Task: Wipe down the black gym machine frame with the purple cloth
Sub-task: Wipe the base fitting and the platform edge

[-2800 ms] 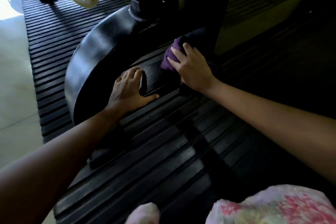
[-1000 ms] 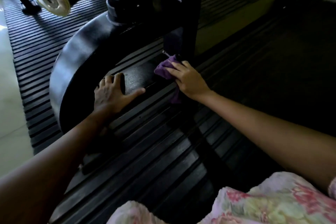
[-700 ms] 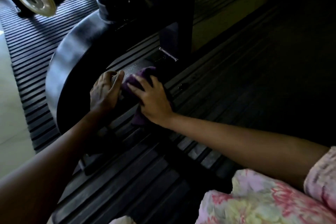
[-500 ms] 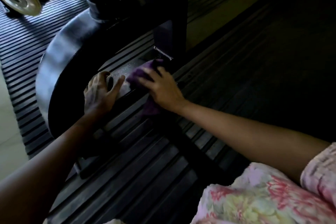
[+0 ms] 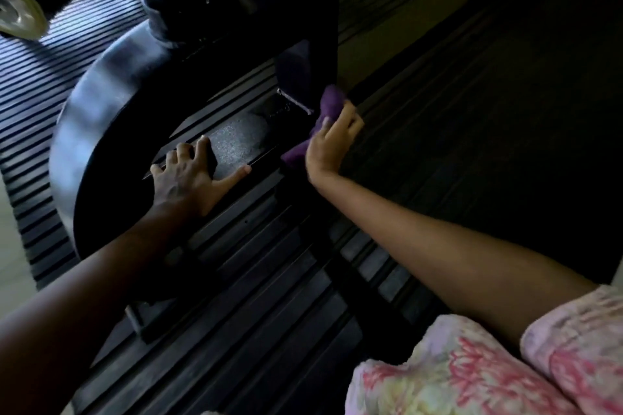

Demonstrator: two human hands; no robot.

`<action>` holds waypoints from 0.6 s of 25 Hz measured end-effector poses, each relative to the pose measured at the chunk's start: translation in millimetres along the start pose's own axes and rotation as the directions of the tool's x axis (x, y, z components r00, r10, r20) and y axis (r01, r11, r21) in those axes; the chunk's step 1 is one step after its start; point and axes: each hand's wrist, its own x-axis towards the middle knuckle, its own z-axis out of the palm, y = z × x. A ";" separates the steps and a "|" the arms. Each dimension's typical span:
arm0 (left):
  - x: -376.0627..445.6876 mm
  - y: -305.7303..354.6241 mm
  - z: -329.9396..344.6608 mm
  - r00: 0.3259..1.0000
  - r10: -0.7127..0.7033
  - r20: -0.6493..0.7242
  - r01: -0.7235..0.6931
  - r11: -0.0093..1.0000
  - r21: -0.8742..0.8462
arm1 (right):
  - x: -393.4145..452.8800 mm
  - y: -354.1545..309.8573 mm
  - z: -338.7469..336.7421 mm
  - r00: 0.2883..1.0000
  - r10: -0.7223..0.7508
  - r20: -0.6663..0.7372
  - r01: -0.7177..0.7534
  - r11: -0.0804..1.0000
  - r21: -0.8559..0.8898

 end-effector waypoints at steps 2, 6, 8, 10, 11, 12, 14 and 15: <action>-0.5 -0.9 1.9 1.000 0.002 -0.025 -0.002 1.000 -0.002 | -44.5 -17.3 7.5 0.990 -0.042 0.135 0.055 0.994 -0.094; -2.7 -1.3 3.2 0.994 0.019 -0.104 -0.025 0.998 -0.060 | -65.9 -15.2 5.0 0.968 0.040 0.246 -0.008 0.992 -0.129; -5.2 -1.2 3.4 0.992 0.031 -0.124 -0.042 0.995 -0.085 | -23.2 -3.0 0.3 0.969 0.201 0.144 -0.200 0.980 -0.017; -4.7 -1.3 3.3 0.991 0.025 -0.131 -0.037 0.995 -0.094 | 24.0 9.1 -10.1 0.934 0.337 0.117 -0.341 0.940 0.016; -3.4 -1.9 4.0 0.991 0.023 -0.134 -0.035 0.995 -0.089 | 38.3 13.3 -14.2 0.922 0.352 0.161 -0.359 0.933 0.018; -2.0 -2.8 4.9 0.991 0.020 -0.134 -0.031 0.996 -0.081 | 45.1 16.4 -15.1 0.915 0.352 0.196 -0.363 0.931 0.021; -1.2 -3.8 4.9 0.992 0.010 -0.128 -0.020 0.997 -0.070 | 37.8 10.3 -11.1 0.904 0.373 0.211 -0.389 0.920 0.043; -1.1 -3.9 5.4 0.992 0.011 -0.126 -0.020 0.997 -0.069 | 26.7 9.1 -7.0 0.899 0.380 0.219 -0.402 0.913 0.066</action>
